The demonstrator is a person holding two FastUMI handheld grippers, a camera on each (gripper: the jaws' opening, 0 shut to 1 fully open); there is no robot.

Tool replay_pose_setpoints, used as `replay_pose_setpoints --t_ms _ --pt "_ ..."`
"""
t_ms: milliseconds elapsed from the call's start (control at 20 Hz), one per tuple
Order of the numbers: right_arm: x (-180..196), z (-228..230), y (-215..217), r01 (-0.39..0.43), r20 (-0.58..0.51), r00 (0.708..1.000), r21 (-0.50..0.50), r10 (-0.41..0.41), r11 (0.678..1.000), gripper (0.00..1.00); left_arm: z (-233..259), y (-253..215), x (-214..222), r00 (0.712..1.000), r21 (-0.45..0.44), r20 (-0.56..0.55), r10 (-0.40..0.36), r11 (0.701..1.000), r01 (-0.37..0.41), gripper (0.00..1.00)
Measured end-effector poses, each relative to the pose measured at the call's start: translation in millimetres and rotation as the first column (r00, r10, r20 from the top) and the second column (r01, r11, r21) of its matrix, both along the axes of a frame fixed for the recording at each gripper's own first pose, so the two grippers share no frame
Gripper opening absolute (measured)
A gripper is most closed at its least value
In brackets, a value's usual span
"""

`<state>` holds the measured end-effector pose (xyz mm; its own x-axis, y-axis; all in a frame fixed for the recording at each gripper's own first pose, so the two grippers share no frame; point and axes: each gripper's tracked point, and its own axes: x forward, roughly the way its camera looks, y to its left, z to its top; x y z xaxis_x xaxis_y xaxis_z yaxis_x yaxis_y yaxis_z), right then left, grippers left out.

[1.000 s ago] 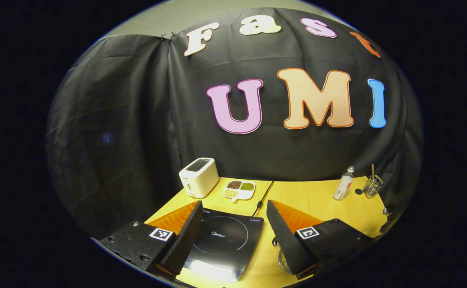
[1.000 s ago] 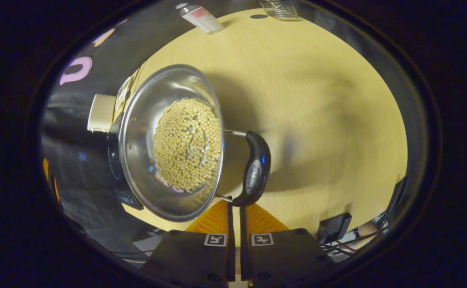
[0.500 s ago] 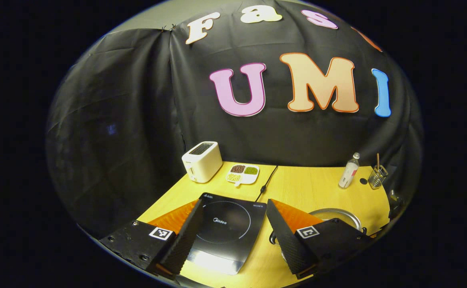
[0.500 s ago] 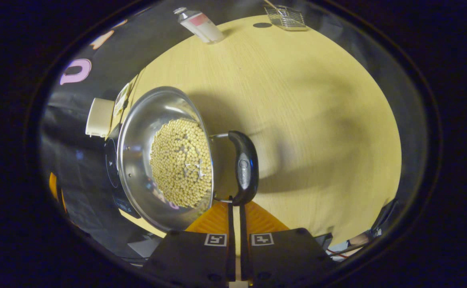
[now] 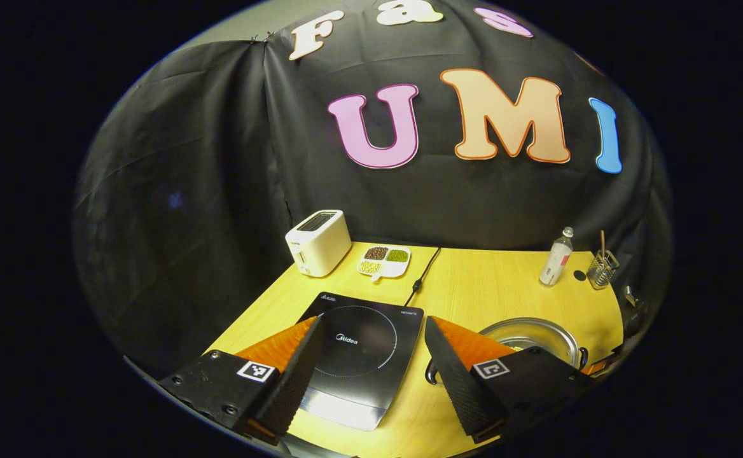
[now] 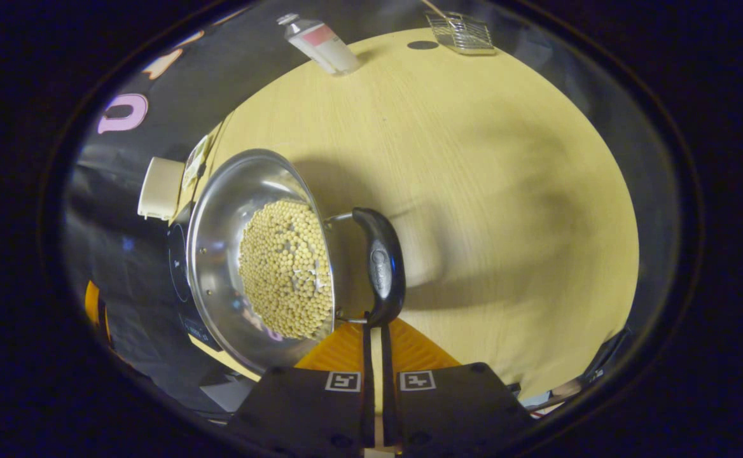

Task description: First push the handle of the pot to place it horizontally, then grasp the pot with both hands and set it on the induction cooktop.

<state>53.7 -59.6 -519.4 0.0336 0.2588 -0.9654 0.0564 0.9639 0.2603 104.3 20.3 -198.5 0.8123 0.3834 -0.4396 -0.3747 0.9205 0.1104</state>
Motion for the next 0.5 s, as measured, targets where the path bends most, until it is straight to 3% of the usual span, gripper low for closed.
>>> replay_pose_setpoints --t_ms 500 --pt "13.3 5.1 -11.1 -0.06 0.044 0.997 -0.027 0.061 0.998 0.08 -3.3 -9.2 16.3 1.0 0.005 0.003 -0.031 1.0 0.031 0.97"
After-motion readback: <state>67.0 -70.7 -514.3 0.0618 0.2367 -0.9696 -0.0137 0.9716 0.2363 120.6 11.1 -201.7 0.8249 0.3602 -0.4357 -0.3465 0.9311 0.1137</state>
